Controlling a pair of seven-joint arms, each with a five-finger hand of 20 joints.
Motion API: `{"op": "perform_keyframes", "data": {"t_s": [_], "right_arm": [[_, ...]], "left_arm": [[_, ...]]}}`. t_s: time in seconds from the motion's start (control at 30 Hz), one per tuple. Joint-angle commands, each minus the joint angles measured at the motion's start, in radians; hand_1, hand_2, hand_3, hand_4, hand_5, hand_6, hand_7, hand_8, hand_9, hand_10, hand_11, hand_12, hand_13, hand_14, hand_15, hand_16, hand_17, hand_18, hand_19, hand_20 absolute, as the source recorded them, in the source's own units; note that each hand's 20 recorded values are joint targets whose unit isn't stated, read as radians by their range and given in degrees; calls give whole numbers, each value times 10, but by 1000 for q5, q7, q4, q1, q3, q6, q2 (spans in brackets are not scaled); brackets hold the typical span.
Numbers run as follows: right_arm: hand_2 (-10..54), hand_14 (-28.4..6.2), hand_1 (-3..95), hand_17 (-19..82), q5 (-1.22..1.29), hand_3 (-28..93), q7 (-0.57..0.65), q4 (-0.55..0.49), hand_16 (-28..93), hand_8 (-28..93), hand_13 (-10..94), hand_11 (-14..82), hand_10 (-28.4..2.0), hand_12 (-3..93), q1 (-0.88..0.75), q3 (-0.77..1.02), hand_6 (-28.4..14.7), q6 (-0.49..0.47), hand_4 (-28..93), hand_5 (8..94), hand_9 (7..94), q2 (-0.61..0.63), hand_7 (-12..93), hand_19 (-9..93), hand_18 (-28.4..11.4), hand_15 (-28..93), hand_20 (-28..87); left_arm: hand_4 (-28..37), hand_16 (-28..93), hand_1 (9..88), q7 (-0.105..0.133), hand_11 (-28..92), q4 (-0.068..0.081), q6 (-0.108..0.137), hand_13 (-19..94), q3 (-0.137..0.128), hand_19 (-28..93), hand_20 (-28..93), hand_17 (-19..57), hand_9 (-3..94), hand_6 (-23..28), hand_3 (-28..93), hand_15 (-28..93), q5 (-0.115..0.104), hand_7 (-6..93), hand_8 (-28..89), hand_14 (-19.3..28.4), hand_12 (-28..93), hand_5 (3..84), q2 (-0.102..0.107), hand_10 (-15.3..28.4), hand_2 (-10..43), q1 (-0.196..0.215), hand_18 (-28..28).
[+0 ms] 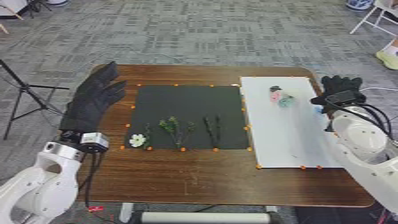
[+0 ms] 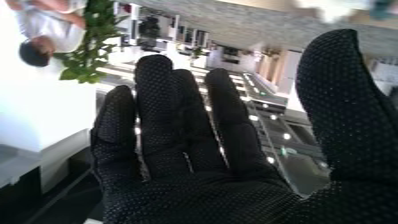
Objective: Arrange flowers
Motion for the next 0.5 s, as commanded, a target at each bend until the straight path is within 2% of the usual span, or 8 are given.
{"op": "perform_keyframes", "data": {"t_s": [0.03,0.17,0.27,0.4,0.5], "right_arm": [[-95,-119,339,153,67,695,-107,76,181,-109,332,184,-116,205,44,33,-45,-140,-283,358,379,-2,210,752,-187,720,524],[-95,-114,369,150,80,663,-171,124,183,-109,325,188,-106,202,59,43,-41,-188,-283,353,397,2,221,747,-184,722,528],[-95,-104,403,155,96,620,-169,149,184,-118,351,181,-96,194,73,39,-37,-223,-283,361,421,3,241,749,-182,730,530],[-95,-96,421,170,104,603,-157,172,189,-129,397,200,-87,184,71,25,-27,-180,-283,401,483,6,261,758,-180,731,530],[-95,-81,413,191,106,670,-169,155,212,-149,458,250,-84,190,45,39,1,-169,-283,462,564,7,307,768,-175,724,529]], "left_arm": [[-250,62,280,11,134,-14,15,160,-9,357,123,-107,177,17,657,238,2,162,-79,130,191,234,-8,97,-43,13,188],[-251,63,280,13,135,-14,14,161,-2,357,123,-107,177,17,657,239,3,162,-79,130,190,234,-5,97,-42,6,188],[-251,63,280,14,135,-18,13,161,-11,357,123,-107,176,17,658,240,3,162,-79,130,191,234,-3,97,-43,19,188],[-253,62,280,11,134,-21,12,161,-23,357,123,-107,177,17,658,240,4,162,-79,130,190,234,1,98,-43,30,188],[-251,62,281,12,134,-23,13,161,-30,357,123,-107,177,17,655,240,5,162,-79,130,190,234,3,97,-41,37,188]]}}
